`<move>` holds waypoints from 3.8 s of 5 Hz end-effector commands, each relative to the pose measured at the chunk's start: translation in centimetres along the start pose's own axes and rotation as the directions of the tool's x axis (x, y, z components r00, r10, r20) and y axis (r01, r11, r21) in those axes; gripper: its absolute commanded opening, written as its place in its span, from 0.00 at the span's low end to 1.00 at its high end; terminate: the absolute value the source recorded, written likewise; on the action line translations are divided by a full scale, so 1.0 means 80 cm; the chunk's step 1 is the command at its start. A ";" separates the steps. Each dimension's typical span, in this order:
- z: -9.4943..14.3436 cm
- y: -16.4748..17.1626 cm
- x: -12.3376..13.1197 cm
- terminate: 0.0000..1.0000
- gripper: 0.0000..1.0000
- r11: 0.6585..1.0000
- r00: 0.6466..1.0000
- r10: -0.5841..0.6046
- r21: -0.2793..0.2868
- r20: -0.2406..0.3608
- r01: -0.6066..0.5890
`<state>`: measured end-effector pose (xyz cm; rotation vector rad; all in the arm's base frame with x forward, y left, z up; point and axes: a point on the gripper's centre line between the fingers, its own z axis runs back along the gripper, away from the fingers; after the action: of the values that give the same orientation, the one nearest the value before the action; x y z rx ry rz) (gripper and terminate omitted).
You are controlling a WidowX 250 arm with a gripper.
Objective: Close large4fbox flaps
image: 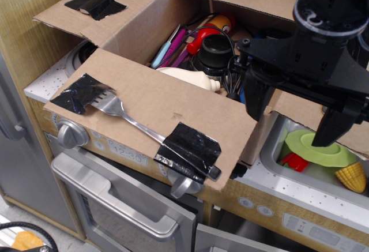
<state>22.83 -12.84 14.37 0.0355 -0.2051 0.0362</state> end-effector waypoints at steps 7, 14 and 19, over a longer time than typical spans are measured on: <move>-0.084 -0.042 -0.033 0.00 1.00 0.979 0.983 0.167 0.109 0.080 -0.175; -0.005 0.032 -0.002 0.00 1.00 0.743 0.992 -0.110 0.668 0.056 0.044; 0.009 0.110 0.093 0.00 1.00 0.808 0.923 -0.369 0.528 0.108 0.261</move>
<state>29.58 -2.92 14.78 0.5767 -0.3559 -0.2395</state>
